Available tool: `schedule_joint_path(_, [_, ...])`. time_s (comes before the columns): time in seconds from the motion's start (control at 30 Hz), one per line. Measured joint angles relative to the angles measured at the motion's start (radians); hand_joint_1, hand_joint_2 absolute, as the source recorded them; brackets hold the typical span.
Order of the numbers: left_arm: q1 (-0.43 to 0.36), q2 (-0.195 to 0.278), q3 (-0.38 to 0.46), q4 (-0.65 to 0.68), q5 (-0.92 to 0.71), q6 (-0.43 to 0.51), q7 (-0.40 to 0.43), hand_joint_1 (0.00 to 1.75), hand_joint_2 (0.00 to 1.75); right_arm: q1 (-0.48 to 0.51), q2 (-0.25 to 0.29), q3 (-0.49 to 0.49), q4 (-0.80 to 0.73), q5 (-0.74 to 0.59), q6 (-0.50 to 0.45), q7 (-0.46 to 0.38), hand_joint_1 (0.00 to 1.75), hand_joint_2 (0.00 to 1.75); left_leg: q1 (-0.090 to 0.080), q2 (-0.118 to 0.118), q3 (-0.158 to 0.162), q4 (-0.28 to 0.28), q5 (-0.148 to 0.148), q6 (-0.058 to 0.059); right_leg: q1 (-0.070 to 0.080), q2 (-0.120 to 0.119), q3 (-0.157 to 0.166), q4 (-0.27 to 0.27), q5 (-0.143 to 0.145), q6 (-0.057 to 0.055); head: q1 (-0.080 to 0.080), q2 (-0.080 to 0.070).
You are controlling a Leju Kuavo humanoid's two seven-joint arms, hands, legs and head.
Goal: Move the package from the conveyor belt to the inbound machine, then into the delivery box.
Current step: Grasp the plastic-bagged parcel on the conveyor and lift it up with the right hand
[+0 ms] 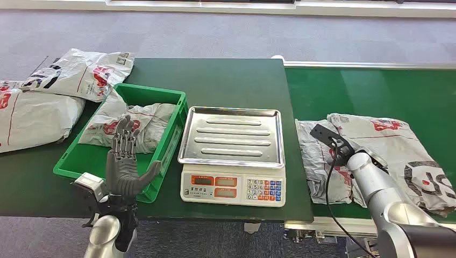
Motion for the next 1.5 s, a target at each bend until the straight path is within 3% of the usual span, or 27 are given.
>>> schedule_joint_path(0.1, [0.0,0.0,-0.001,0.0,0.0,0.001,0.0,0.0,1.75,0.001,0.0,0.0,0.0,-0.006,0.019,-0.012,0.0,1.75,0.0,0.0,0.0,0.0,0.0,0.0,0.0,0.0,0.0,0.0,0.0,0.0,0.0,0.0])
schedule_joint_path(0.23, [-0.002,0.0,-0.002,0.003,0.0,0.001,0.0,0.0,1.75,0.01,-0.001,0.0,0.006,-0.048,0.117,-0.057,0.0,1.75,0.0,0.0,0.0,0.0,0.0,0.0,0.0,0.0,0.0,0.0,0.0,0.0,0.0,0.0])
schedule_joint_path(0.27, [-0.004,0.0,-0.003,0.005,0.0,0.001,0.0,0.0,1.75,0.014,0.0,0.0,0.01,-0.055,0.13,-0.066,0.08,1.75,0.0,0.0,0.0,0.0,0.0,0.0,0.0,0.0,0.0,0.0,0.0,0.0,0.0,0.0])
schedule_joint_path(0.3, [-0.005,-0.001,-0.004,0.007,0.0,0.001,0.0,0.0,1.75,0.018,0.0,0.0,0.013,-0.06,0.137,-0.072,0.38,1.75,0.0,0.0,0.0,0.0,0.0,0.0,0.0,0.0,0.0,0.0,0.0,0.0,0.0,0.0])
schedule_joint_path(0.37, [-0.006,-0.001,-0.006,0.012,0.0,0.0,0.0,0.0,1.75,0.025,-0.001,0.0,0.019,-0.062,0.148,-0.076,1.26,1.75,0.0,0.0,0.0,0.0,0.0,0.0,0.0,0.0,0.0,0.0,0.0,0.0,0.0,0.0])
schedule_joint_path(0.4, [-0.007,-0.001,-0.008,0.014,0.0,0.0,0.0,0.0,1.75,0.026,-0.001,0.0,0.022,-0.062,0.155,-0.077,1.61,1.75,0.0,0.0,0.0,0.0,0.0,0.0,0.0,0.0,0.0,0.0,0.0,0.0,0.0,0.0])
schedule_joint_path(0.43, [-0.009,-0.001,-0.009,0.016,0.0,0.0,0.0,0.0,1.75,0.027,-0.001,0.0,0.025,-0.061,0.162,-0.076,1.75,1.75,0.0,0.0,0.0,0.0,0.0,0.0,0.0,0.0,0.0,0.0,0.0,0.0,0.0,0.0])
schedule_joint_path(0.93, [-0.02,-0.001,-0.018,0.033,0.008,0.0,-0.001,0.0,1.75,0.028,-0.009,0.0,0.037,-0.043,0.214,-0.082,1.75,1.75,0.0,0.0,0.0,0.0,0.0,0.0,0.001,0.0,0.0,0.0,0.0,0.0,0.0,0.0])
schedule_joint_path(1.23, [-0.012,0.0,-0.018,0.031,0.009,0.005,-0.004,0.0,1.75,0.029,-0.009,-0.001,0.039,-0.061,0.116,-0.089,1.75,1.75,0.0,0.0,0.0,0.0,0.0,0.0,0.0,0.0,0.0,0.0,0.0,0.0,0.0,0.0])
schedule_joint_path(1.4, [0.014,0.0,-0.018,0.011,0.0,0.015,-0.008,0.0,1.75,0.026,-0.008,-0.034,0.029,-0.124,-0.035,-0.159,1.75,1.75,0.0,0.0,-0.001,0.0,0.0,0.0,0.0,0.0,0.0,0.0,0.0,0.0,0.0,0.0])
schedule_joint_path(1.5, [0.029,0.0,-0.018,-0.002,-0.002,0.016,-0.01,0.0,1.75,0.018,-0.008,-0.055,0.019,-0.137,-0.069,-0.178,1.75,1.75,0.0,0.0,-0.001,0.0,0.0,0.0,0.0,0.0,0.0,0.0,0.0,0.0,0.0,0.0])
